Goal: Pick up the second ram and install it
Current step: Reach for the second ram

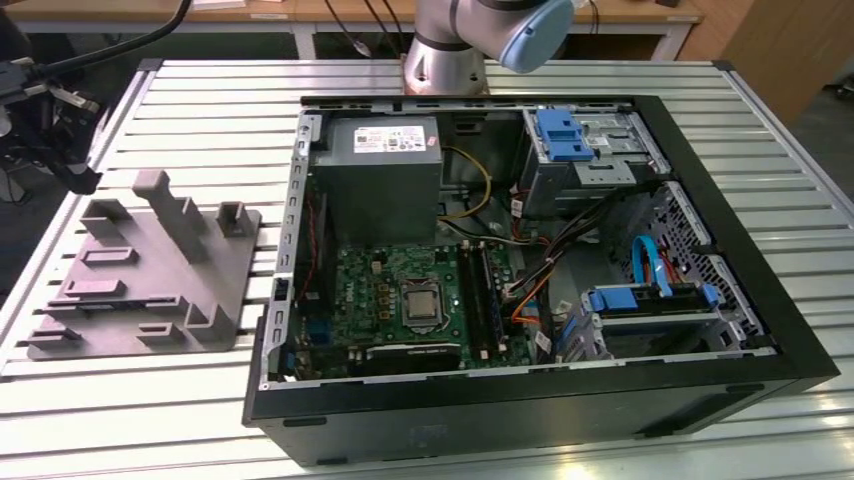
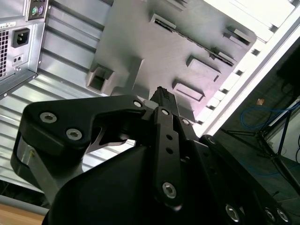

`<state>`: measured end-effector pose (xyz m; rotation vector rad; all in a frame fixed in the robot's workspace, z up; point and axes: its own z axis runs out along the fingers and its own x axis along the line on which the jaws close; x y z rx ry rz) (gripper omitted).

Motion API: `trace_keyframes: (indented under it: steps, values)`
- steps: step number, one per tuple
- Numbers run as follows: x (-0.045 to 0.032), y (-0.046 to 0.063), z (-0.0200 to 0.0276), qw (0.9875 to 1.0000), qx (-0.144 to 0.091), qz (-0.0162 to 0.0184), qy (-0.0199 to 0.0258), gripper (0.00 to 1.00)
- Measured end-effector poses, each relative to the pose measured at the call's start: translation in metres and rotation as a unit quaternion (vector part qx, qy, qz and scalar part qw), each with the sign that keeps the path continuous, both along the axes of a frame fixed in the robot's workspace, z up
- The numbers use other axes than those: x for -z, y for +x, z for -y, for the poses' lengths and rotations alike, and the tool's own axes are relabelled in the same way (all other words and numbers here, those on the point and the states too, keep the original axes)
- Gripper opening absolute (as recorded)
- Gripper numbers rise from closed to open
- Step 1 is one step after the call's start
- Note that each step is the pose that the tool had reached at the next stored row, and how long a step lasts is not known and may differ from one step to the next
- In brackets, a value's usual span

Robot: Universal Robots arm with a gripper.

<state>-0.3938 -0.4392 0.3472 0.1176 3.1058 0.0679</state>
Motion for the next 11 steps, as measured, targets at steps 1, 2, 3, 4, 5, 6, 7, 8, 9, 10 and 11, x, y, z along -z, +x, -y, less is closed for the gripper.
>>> trace_keyframes:
  steps: [1,2,3,4,5,6,7,8,9,10,11]
  values:
    - [0.0005,-0.0007,0.0003,1.0000,0.000,0.0000,0.0000,0.10]
    - [0.0009,-0.0013,0.0006,1.0000,0.000,0.0000,0.0000,0.10]
    - [0.0014,-0.0020,0.0009,1.0000,0.000,0.0000,0.0000,0.10]
    - [0.0018,-0.0025,0.0012,1.0000,0.000,0.0000,0.0000,0.10]
    - [0.0022,-0.0031,0.0015,1.0000,0.000,0.0000,0.0000,0.10]
    - [0.0027,-0.0036,0.0018,1.0000,0.000,0.0000,0.0000,0.10]
    - [0.0032,-0.0040,0.0020,1.0000,0.000,0.0000,0.0000,0.10]
    - [0.0036,-0.0044,0.0022,1.0000,0.000,0.0000,0.0000,0.10]
    - [0.0039,-0.0049,0.0025,1.0000,0.000,-0.0001,0.0000,0.10]
    - [0.0044,-0.0053,0.0027,1.0000,0.000,0.0000,0.0000,0.10]
    - [0.0048,-0.0059,0.0030,1.0000,0.000,0.0000,0.0000,0.10]
